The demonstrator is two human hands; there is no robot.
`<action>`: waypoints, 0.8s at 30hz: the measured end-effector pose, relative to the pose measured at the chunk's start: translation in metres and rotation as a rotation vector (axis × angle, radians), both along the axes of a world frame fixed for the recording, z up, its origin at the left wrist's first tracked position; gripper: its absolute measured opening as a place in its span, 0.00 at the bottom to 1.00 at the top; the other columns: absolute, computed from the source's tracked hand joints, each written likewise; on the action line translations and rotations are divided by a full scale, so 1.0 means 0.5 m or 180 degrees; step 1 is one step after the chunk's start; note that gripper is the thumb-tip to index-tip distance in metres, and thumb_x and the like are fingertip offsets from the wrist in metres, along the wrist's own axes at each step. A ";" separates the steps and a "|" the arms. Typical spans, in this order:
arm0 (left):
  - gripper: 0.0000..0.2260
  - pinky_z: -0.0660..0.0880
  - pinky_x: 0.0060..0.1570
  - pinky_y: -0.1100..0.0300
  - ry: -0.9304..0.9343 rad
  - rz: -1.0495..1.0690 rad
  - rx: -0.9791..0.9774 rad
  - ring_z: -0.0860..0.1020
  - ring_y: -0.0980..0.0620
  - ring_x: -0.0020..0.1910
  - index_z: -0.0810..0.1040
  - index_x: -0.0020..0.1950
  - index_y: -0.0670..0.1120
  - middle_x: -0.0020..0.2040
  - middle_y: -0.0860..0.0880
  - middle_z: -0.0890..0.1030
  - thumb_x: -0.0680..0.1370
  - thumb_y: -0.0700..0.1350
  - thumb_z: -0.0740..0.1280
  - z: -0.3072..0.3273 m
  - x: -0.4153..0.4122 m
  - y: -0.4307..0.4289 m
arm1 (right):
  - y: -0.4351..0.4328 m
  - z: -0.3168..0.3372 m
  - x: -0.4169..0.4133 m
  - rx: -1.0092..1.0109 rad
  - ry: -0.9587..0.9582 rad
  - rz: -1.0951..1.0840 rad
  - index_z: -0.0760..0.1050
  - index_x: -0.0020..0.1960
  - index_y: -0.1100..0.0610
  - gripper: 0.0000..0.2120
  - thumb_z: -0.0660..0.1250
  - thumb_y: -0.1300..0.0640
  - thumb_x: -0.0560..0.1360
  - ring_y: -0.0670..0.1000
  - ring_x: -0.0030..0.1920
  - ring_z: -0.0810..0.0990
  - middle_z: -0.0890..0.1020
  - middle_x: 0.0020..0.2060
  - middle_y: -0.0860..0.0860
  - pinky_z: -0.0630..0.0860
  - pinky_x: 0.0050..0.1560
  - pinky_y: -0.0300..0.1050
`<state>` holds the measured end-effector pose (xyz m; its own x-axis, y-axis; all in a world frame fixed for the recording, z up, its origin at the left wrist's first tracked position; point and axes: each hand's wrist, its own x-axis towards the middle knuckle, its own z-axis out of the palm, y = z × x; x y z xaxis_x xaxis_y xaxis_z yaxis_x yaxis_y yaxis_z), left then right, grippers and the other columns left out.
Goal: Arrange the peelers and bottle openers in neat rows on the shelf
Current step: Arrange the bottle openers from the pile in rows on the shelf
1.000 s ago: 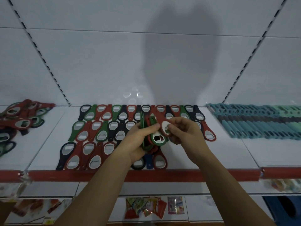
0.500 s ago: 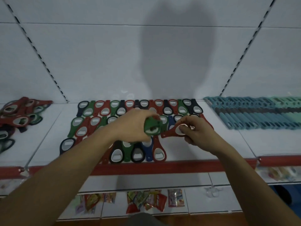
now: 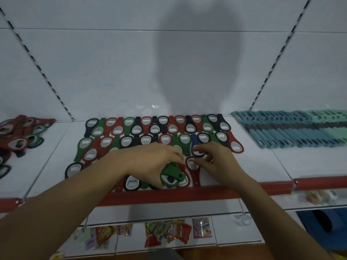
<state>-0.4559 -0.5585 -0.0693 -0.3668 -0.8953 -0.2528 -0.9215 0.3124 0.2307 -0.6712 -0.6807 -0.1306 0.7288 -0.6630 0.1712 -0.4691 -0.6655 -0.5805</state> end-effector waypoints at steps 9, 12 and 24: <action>0.31 0.60 0.42 0.73 -0.0216 0.0020 0.0238 0.73 0.53 0.61 0.74 0.72 0.54 0.74 0.59 0.64 0.69 0.53 0.77 -0.028 0.011 -0.001 | 0.015 -0.016 -0.016 -0.0205 0.0301 0.0475 0.84 0.52 0.47 0.07 0.74 0.52 0.74 0.31 0.44 0.74 0.78 0.43 0.38 0.68 0.41 0.25; 0.28 0.65 0.44 0.77 -0.0131 0.0005 0.0238 0.72 0.56 0.61 0.77 0.68 0.52 0.73 0.58 0.68 0.69 0.52 0.77 -0.025 0.016 -0.009 | 0.021 -0.022 -0.011 -0.0207 0.0223 0.0382 0.85 0.51 0.48 0.06 0.74 0.50 0.75 0.34 0.41 0.75 0.80 0.42 0.40 0.68 0.41 0.28; 0.13 0.73 0.32 0.60 0.1319 0.1544 -0.0532 0.79 0.54 0.37 0.73 0.46 0.54 0.40 0.54 0.78 0.69 0.47 0.76 -0.012 -0.037 -0.060 | 0.063 0.044 0.061 0.1896 -0.2011 -0.0183 0.75 0.58 0.52 0.13 0.75 0.57 0.76 0.58 0.43 0.85 0.83 0.46 0.56 0.84 0.40 0.54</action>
